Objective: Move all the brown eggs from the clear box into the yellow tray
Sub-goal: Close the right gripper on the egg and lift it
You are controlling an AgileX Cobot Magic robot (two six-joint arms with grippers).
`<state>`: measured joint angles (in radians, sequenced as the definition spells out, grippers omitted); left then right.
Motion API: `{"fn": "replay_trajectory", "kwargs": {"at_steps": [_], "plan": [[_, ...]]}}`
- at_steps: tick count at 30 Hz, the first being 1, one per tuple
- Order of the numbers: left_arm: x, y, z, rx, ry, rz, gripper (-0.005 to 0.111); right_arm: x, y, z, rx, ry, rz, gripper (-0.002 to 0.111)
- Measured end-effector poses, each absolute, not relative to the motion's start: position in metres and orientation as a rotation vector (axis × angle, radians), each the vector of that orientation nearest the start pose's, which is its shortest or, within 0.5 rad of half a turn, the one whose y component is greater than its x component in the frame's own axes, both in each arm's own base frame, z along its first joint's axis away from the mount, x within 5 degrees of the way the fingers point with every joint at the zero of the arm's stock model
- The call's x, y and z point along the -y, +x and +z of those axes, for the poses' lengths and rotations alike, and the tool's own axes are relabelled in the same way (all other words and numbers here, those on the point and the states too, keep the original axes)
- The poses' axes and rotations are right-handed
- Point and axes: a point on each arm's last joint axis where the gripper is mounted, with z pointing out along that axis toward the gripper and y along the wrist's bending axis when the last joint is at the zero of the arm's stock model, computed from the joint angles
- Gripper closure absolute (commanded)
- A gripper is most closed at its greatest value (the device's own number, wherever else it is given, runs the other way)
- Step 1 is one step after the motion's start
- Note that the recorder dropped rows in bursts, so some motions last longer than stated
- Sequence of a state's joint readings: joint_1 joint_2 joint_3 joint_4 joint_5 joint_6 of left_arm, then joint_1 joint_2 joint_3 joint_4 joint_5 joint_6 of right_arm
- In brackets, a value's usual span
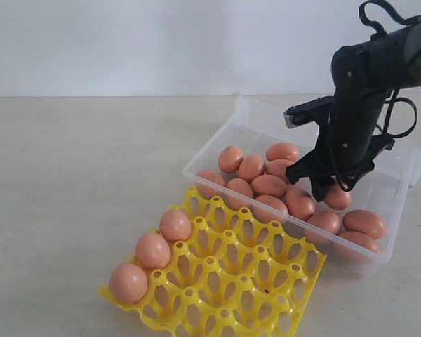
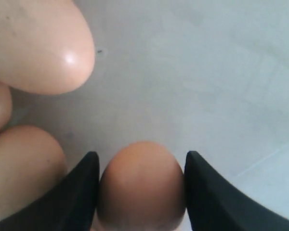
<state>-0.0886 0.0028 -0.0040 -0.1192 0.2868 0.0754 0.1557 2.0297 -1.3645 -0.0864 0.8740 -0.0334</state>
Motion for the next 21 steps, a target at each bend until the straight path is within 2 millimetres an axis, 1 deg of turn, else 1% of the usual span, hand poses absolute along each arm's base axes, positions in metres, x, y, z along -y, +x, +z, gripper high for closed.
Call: {"fn": "replay_trajectory", "kwargs": {"at_steps": [2, 4, 7, 10, 13, 15, 18, 21], "plan": [[0.008, 0.054, 0.189, -1.767, 0.068, -0.122, 0.103, -0.055, 0.389, 0.165, -2.947, -0.345, -0.090, 0.108], [0.008, 0.054, 0.189, -1.767, 0.068, -0.122, 0.103, -0.055, 0.389, 0.183, -2.878, -0.321, -0.082, 0.108], [0.008, 0.054, 0.189, -1.767, 0.068, -0.122, 0.103, -0.055, 0.389, 0.220, -2.716, -0.275, -0.066, 0.108], [0.008, 0.054, 0.189, -1.767, 0.068, -0.122, 0.103, -0.055, 0.385, 0.265, -2.508, -0.247, -0.040, 0.108], [0.008, 0.054, 0.189, -1.767, 0.068, -0.122, 0.103, -0.054, 0.376, 0.307, -2.325, -0.212, -0.011, 0.108], [0.008, 0.054, 0.189, -1.767, 0.068, -0.122, 0.103, -0.053, 0.368, 0.328, -2.238, -0.185, 0.008, 0.108], [0.008, 0.054, 0.189, -1.767, 0.068, -0.122, 0.103, -0.053, 0.358, 0.353, -2.144, -0.134, 0.072, 0.108], [0.008, 0.054, 0.189, -1.767, 0.068, -0.122, 0.103, -0.057, 0.352, 0.367, -2.079, -0.061, 0.190, 0.108]]}}
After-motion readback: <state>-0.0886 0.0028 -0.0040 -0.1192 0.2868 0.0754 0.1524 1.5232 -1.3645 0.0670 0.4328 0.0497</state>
